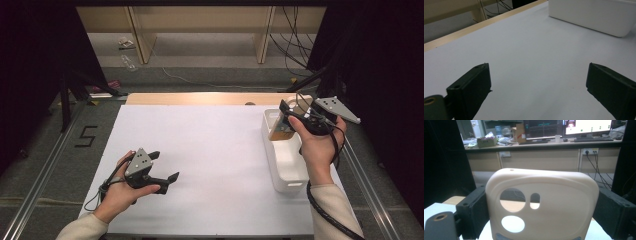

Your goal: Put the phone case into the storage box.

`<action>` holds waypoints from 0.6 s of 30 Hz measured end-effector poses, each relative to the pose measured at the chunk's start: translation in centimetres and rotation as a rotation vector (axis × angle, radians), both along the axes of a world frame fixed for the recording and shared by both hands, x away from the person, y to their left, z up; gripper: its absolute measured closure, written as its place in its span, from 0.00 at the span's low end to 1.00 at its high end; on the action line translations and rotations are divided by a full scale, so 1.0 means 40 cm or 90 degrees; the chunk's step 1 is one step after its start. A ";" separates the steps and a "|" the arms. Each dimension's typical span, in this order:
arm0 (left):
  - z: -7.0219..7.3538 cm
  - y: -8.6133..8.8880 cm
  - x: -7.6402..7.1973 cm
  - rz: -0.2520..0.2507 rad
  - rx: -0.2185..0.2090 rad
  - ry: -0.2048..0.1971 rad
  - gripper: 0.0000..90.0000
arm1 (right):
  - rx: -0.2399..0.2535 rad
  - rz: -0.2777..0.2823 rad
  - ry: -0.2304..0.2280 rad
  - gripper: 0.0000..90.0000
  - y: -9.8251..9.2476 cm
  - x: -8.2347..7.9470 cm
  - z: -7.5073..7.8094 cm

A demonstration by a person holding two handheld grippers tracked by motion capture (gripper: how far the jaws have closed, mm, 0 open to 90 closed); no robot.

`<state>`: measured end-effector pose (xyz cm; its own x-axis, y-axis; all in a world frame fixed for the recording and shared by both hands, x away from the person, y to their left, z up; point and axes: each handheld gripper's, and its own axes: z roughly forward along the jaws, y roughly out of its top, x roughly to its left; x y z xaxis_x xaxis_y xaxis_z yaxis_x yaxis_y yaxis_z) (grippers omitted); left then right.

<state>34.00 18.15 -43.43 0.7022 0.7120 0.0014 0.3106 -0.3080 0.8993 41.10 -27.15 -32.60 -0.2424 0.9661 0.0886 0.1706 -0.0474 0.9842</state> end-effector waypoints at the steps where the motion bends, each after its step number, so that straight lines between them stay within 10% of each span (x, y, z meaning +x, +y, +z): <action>1: 0.000 0.000 0.000 0.000 0.000 0.000 0.06 | 0.001 0.000 0.000 0.13 -0.001 0.000 0.000; 18: 0.000 0.001 0.000 0.001 -0.001 -0.001 0.06 | -0.001 -0.007 0.002 0.13 -0.010 0.006 -0.008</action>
<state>34.00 18.19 -43.43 0.7010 0.7132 0.0012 0.3095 -0.3057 0.9004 41.35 -27.57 -32.91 -0.2311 0.9689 0.0880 0.1731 -0.0481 0.9837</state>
